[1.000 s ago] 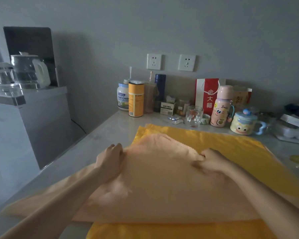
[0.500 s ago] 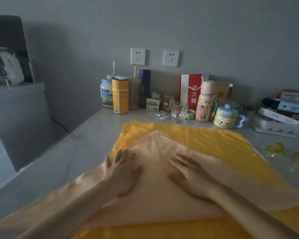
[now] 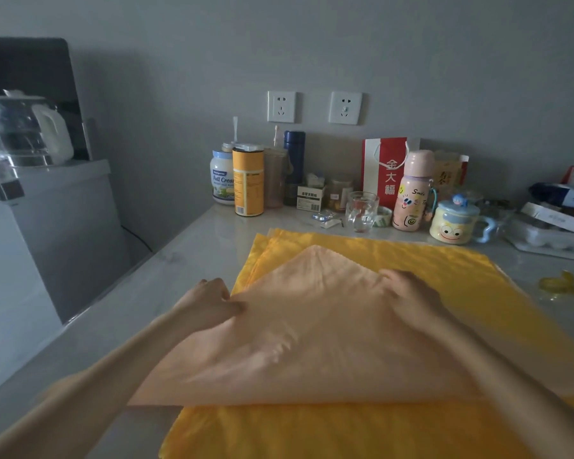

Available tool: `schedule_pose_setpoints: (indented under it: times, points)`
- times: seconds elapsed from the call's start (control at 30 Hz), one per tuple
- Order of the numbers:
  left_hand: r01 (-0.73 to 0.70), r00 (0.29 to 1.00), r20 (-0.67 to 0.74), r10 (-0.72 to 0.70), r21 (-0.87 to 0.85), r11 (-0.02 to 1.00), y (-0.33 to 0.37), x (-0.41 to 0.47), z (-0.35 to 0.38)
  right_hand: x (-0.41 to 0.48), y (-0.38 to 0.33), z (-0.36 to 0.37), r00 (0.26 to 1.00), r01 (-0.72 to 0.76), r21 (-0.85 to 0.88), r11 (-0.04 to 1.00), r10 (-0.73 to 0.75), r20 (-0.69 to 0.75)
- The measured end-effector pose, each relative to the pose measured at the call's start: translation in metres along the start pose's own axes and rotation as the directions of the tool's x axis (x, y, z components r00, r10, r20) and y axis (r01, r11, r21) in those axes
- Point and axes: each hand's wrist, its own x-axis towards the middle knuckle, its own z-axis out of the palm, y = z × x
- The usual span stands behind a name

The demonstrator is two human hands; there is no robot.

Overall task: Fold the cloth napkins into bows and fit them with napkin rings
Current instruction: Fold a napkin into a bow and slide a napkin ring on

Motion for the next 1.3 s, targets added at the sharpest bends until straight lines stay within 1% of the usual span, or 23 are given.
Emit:
schedule_pose_setpoints:
  times: [0.07,0.1,0.13,0.2,0.27,0.3,0.37,0.43,0.57,0.6,0.7,0.73,0.8,0.87,0.9,0.93,1.03,1.13,1.2,1.27,1.3]
  points:
    - [0.060,0.987,0.156,-0.042,-0.113,0.992,-0.007,0.001,-0.011,0.007,0.020,-0.015,0.972,-0.222,-0.137,0.965,0.230,0.043]
    - [0.094,0.975,0.215,-0.059,-0.155,0.984,-0.008,0.000,-0.015,0.011,0.029,-0.020,0.951,-0.281,-0.134,0.950,0.294,0.093]
    - [0.108,0.969,0.239,-0.066,-0.170,0.979,-0.008,-0.002,-0.018,0.013,0.034,-0.025,0.939,-0.305,-0.078,0.949,0.313,0.138]
    - [0.080,0.978,0.204,-0.045,-0.169,0.982,-0.008,-0.004,-0.022,0.014,0.036,-0.035,0.926,-0.316,0.066,0.946,0.293,0.239]
    - [0.039,0.988,0.153,-0.015,-0.159,0.987,-0.007,-0.007,-0.022,0.008,0.035,-0.046,0.906,-0.332,0.145,0.932,0.272,0.324]
    - [0.031,0.989,0.148,-0.009,-0.150,0.988,-0.007,-0.009,-0.022,0.005,0.034,-0.050,0.905,-0.324,0.161,0.932,0.255,0.342]
    - [0.024,0.987,0.163,-0.004,-0.122,0.992,-0.009,-0.013,-0.021,-0.002,0.038,-0.057,0.910,-0.301,0.155,0.941,0.235,0.342]
    - [0.021,0.981,0.193,-0.002,-0.098,0.995,-0.009,-0.017,-0.021,-0.009,0.044,-0.063,0.902,-0.300,0.106,0.948,0.245,0.356]
    - [0.037,0.937,0.349,-0.010,-0.071,0.997,0.004,-0.024,-0.025,-0.029,0.052,-0.082,0.834,-0.300,-0.077,0.951,0.300,0.463]
    - [0.043,0.927,0.375,-0.020,-0.055,0.998,0.010,-0.024,-0.026,-0.032,0.055,-0.084,0.817,-0.302,-0.096,0.948,0.310,0.487]
    - [0.081,0.913,0.401,-0.073,-0.002,0.997,0.027,-0.024,-0.032,-0.036,0.061,-0.084,0.787,-0.334,-0.050,0.941,0.308,0.535]
    - [0.089,0.917,0.391,-0.081,-0.002,0.996,0.031,-0.023,-0.035,-0.036,0.062,-0.082,0.785,-0.345,-0.026,0.938,0.303,0.540]
    - [0.074,0.941,0.333,-0.063,-0.022,0.997,0.040,-0.020,-0.036,-0.037,0.062,-0.079,0.812,-0.350,0.059,0.935,0.271,0.517]
    - [0.024,0.965,0.261,-0.015,-0.031,0.999,0.043,-0.017,-0.032,-0.034,0.060,-0.072,0.855,-0.369,0.196,0.909,0.249,0.456]
    - [0.004,0.970,0.244,0.006,-0.041,0.999,0.042,-0.015,-0.029,-0.033,0.059,-0.069,0.876,-0.360,0.240,0.902,0.238,0.419]
    - [-0.006,0.971,0.238,0.022,-0.066,0.998,0.041,-0.012,-0.026,-0.031,0.060,-0.065,0.892,-0.342,0.246,0.907,0.231,0.388]
    - [0.008,0.967,0.253,0.031,-0.150,0.989,0.029,-0.009,-0.021,-0.027,0.062,-0.058,0.905,-0.303,0.187,0.935,0.220,0.364]
    - [0.044,0.942,0.334,0.023,-0.194,0.980,0.020,-0.006,-0.025,-0.025,0.059,-0.062,0.885,-0.303,0.140,0.943,0.224,0.408]
    - [0.071,0.914,0.405,0.019,-0.205,0.976,0.023,-0.001,-0.027,-0.020,0.052,-0.065,0.859,-0.282,0.067,0.957,0.221,0.461]
    - [0.071,0.900,0.434,0.036,-0.228,0.971,0.035,0.004,-0.027,-0.011,0.043,-0.064,0.848,-0.252,0.020,0.967,0.211,0.486]
    - [0.073,0.900,0.433,0.049,-0.260,0.963,0.043,0.007,-0.025,-0.006,0.037,-0.062,0.849,-0.257,0.039,0.966,0.206,0.487]
